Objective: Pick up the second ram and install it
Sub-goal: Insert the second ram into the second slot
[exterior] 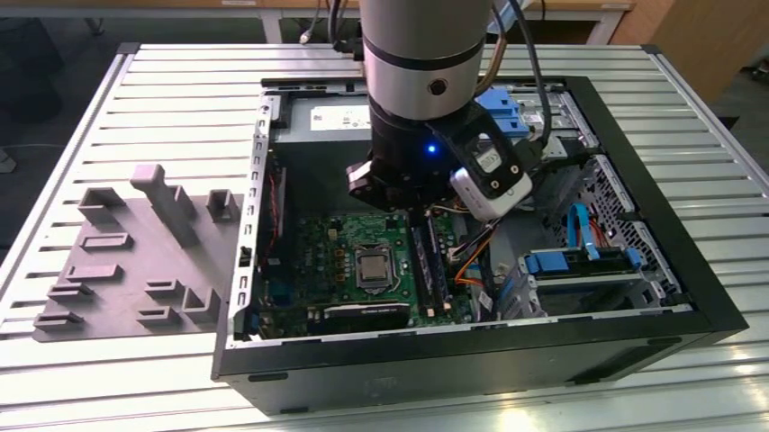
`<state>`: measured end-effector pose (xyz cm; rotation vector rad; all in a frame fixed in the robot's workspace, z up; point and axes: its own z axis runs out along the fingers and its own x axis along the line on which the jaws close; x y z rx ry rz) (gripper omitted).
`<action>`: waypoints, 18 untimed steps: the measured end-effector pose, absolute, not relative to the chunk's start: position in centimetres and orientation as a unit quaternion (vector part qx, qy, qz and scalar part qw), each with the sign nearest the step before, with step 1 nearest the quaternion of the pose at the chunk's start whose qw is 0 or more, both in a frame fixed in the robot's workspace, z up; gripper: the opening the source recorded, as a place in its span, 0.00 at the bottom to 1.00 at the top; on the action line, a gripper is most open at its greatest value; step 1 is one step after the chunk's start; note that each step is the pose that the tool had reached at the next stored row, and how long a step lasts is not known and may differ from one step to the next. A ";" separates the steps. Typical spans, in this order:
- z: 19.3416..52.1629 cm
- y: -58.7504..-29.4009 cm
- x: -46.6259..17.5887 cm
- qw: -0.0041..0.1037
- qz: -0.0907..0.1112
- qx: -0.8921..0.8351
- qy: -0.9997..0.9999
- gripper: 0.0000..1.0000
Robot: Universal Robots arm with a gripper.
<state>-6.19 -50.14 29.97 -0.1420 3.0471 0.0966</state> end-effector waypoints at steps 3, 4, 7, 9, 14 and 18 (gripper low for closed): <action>29.9 -50.1 -6.2 0.045 0.032 -0.046 0.997 0.11; 29.9 -50.1 -6.1 0.045 0.033 -0.046 0.997 0.11; 29.8 -50.1 -5.8 0.045 0.033 -0.046 0.997 0.11; 29.8 -50.1 -5.6 0.045 0.033 -0.046 0.997 0.11; 29.6 -50.1 -5.1 0.045 0.033 -0.046 0.997 0.11; 29.1 -50.1 -5.1 0.045 0.033 -0.046 0.997 0.11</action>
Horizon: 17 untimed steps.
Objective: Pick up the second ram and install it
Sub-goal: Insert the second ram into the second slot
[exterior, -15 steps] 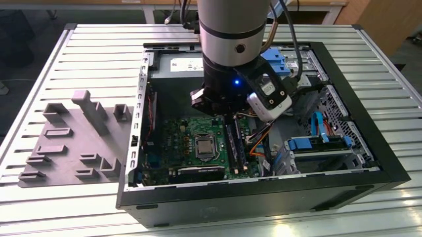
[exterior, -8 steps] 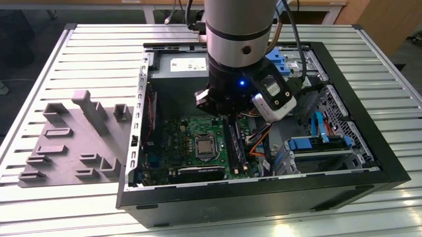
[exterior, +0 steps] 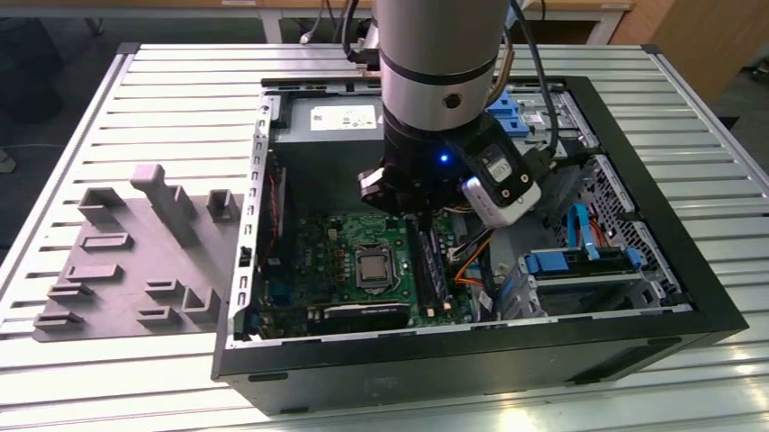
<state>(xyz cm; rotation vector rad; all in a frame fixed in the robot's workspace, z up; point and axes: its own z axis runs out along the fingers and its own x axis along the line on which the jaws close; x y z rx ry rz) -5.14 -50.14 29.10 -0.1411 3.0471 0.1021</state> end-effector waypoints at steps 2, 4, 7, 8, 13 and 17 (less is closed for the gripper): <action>28.8 -50.1 -5.1 0.045 0.033 -0.042 0.998 0.11; 28.6 -50.1 -5.1 0.045 0.033 -0.037 0.998 0.11; 28.4 -50.1 -5.1 0.045 0.033 -0.034 0.998 0.11; 28.4 -50.1 -5.1 0.045 0.033 -0.034 0.998 0.11; 28.0 -49.9 -5.1 0.045 0.033 -0.033 0.998 0.11; 28.0 -49.9 -5.1 0.045 0.033 -0.033 0.998 0.11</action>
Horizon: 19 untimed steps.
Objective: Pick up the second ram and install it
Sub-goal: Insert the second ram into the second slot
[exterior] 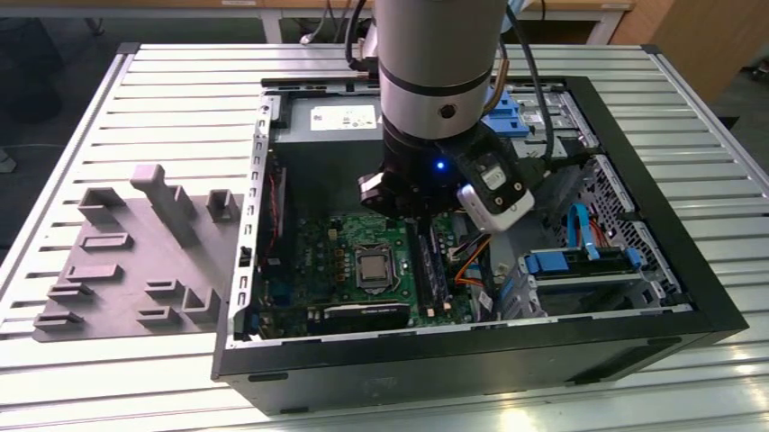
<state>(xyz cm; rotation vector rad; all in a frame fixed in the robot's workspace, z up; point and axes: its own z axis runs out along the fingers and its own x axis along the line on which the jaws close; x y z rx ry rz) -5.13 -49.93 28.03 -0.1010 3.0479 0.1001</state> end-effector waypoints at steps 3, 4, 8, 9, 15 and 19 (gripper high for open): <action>27.9 -49.9 -5.1 0.045 0.033 -0.033 0.998 0.11; 27.9 -49.9 -5.1 0.045 0.033 -0.033 0.998 0.11; 27.8 -49.9 -5.1 0.045 0.033 -0.033 0.998 0.11; 27.8 -49.9 -5.1 0.045 0.033 -0.033 0.998 0.11; 27.6 -49.9 -5.1 0.045 0.033 -0.033 0.998 0.11; 27.5 -49.9 -5.1 0.045 0.033 -0.033 0.998 0.11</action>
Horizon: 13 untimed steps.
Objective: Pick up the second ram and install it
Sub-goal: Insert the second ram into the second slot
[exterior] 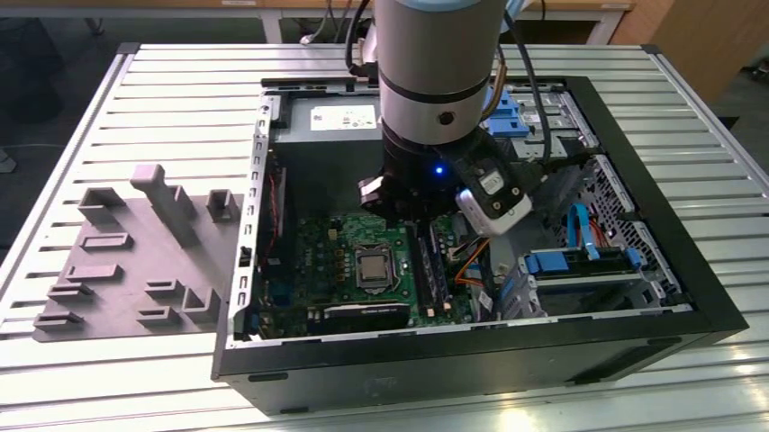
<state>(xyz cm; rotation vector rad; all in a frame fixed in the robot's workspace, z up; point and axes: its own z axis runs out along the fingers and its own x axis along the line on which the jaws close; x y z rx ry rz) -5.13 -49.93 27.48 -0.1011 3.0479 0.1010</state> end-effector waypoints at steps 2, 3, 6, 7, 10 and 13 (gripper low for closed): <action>27.4 -49.9 -5.1 0.045 0.033 -0.033 0.998 0.11; 27.4 -49.9 -5.1 0.045 0.033 -0.033 0.998 0.11; 27.4 -49.9 -5.1 0.045 0.033 -0.033 0.998 0.11; 27.3 -49.9 -5.1 0.045 0.033 -0.033 0.998 0.11; 27.2 -49.9 -5.1 0.045 0.033 -0.033 0.998 0.11; 27.1 -49.9 -5.1 0.045 0.033 -0.033 0.998 0.11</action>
